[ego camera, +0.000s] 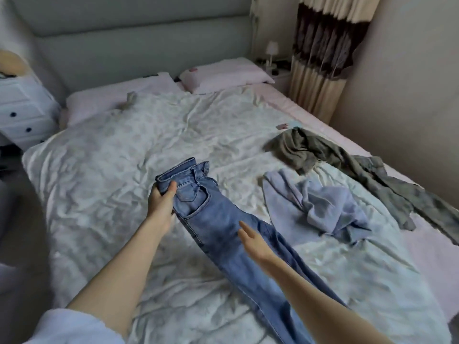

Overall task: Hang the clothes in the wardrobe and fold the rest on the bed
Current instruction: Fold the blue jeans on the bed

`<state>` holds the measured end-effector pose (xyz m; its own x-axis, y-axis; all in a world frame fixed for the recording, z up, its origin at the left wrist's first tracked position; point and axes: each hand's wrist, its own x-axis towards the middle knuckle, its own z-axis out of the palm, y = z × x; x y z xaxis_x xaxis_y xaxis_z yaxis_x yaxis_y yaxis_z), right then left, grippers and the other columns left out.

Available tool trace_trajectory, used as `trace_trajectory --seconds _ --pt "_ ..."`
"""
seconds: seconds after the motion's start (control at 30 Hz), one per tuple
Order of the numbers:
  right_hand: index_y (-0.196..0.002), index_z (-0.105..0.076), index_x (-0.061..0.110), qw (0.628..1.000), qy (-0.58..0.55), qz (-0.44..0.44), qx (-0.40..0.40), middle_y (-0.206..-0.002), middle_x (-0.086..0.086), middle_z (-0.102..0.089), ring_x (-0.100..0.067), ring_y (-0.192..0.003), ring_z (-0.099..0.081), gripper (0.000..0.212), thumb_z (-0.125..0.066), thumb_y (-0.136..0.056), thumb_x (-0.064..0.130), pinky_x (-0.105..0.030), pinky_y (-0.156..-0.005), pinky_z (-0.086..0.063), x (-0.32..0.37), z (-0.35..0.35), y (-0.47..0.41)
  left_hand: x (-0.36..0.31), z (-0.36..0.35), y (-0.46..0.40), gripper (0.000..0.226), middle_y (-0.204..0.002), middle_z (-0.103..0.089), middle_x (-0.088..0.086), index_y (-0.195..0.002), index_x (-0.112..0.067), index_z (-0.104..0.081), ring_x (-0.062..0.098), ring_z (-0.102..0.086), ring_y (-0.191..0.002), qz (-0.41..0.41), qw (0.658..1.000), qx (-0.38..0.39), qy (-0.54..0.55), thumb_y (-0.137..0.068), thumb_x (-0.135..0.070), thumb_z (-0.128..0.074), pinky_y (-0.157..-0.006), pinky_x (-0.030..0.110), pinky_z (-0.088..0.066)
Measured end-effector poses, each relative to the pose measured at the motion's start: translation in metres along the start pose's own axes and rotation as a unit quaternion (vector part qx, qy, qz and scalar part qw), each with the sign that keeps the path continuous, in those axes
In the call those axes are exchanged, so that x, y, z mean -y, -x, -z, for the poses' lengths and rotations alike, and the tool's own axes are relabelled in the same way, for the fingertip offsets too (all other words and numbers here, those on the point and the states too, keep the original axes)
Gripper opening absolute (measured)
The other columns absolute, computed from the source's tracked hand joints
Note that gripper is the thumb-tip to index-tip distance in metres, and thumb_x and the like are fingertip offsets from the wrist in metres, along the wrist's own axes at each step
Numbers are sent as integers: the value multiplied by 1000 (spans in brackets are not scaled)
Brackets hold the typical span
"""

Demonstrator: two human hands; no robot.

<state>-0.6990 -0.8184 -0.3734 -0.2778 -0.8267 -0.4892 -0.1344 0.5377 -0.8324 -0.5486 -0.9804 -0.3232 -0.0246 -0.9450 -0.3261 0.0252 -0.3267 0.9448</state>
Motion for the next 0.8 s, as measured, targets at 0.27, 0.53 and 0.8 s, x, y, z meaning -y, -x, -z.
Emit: trace_trajectory --seconds 0.27,0.53,0.8 --pt "-149 -22 28 922 365 130 -5 -156 2 -18 -21 -143 -13 49 -30 -101 29 -43 -115 -17 -25 -11 -108 53 -24 -93 54 -149 -36 8 -146 -23 -26 22 -41 -129 -27 983 -20 -179 -98 -32 -48 -103 31 -32" --pt "-150 8 29 830 546 103 52 -156 1 21 -23 -142 24 56 -16 -101 41 -55 -112 13 -101 -22 -179 192 -32 -96 59 -160 7 0 -151 -28 -2 24 11 -146 -215 663 197 -689 -100 -44 -26 -115 53 0" --pt "-144 19 40 807 582 81 64 -156 3 23 -25 -142 24 59 -8 -95 58 -53 -111 14 -144 -13 -194 251 -32 -140 75 -155 25 1 -149 -21 15 23 21 -143 -99 651 113 -744 -92 -63 -9 -112 56 8"
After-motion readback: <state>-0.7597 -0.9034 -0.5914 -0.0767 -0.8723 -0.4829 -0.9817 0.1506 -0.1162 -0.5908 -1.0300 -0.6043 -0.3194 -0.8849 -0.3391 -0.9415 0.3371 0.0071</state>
